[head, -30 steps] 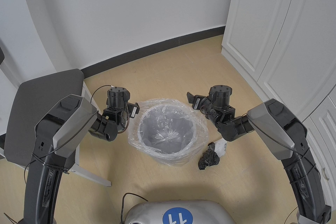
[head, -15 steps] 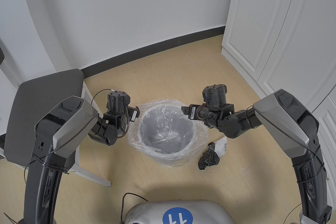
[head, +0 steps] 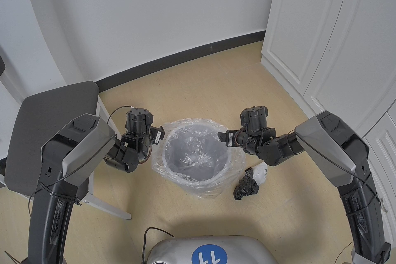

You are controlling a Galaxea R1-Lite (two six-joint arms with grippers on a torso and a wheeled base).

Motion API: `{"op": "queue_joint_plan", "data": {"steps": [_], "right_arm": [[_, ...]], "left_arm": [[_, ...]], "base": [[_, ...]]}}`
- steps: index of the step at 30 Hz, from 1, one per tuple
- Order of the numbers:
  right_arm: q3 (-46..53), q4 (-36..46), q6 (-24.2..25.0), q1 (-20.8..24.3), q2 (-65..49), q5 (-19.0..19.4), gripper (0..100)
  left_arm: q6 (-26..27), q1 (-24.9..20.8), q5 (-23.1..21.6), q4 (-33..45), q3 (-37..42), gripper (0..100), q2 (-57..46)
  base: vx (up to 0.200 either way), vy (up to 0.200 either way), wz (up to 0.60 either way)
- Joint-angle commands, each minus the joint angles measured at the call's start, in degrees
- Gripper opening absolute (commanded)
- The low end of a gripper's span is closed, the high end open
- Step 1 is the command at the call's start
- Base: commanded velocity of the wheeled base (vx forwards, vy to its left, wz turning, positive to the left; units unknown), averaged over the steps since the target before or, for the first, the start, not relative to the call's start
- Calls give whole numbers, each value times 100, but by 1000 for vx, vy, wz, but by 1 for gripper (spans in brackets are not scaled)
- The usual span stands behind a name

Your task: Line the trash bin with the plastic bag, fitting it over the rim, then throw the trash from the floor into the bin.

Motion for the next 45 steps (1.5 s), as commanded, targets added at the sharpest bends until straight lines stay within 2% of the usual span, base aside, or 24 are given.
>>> {"op": "queue_joint_plan", "data": {"steps": [1,15,27,31,36,40,45], "right_arm": [[-24,2,-38,-110,124,5,100],[-121,-69,-29,-251,54,5,100],[-841,-7,-3,-348,476,-30,100],[-736,-16,15,-348,388,-57,100],[-103,-192,50,-277,-245,-57,100],[1083,-578,6,-102,-904,-4,100],[1734,-860,-12,13,-1001,-4,100]], "left_arm": [[-1,8,-5,-2,0,100,5],[-1,8,-14,-2,-35,100,66],[-10,79,-23,6,-501,100,418],[-10,87,-23,6,-536,100,462],[-10,87,-23,42,-720,100,637],[-10,114,-23,24,-782,100,664],[-19,114,-23,6,-738,100,637]], "base": [[0,0,0],[0,0,0],[0,0,0],[0,0,0],[0,0,0],[0,0,0],[0,0,0]]}}
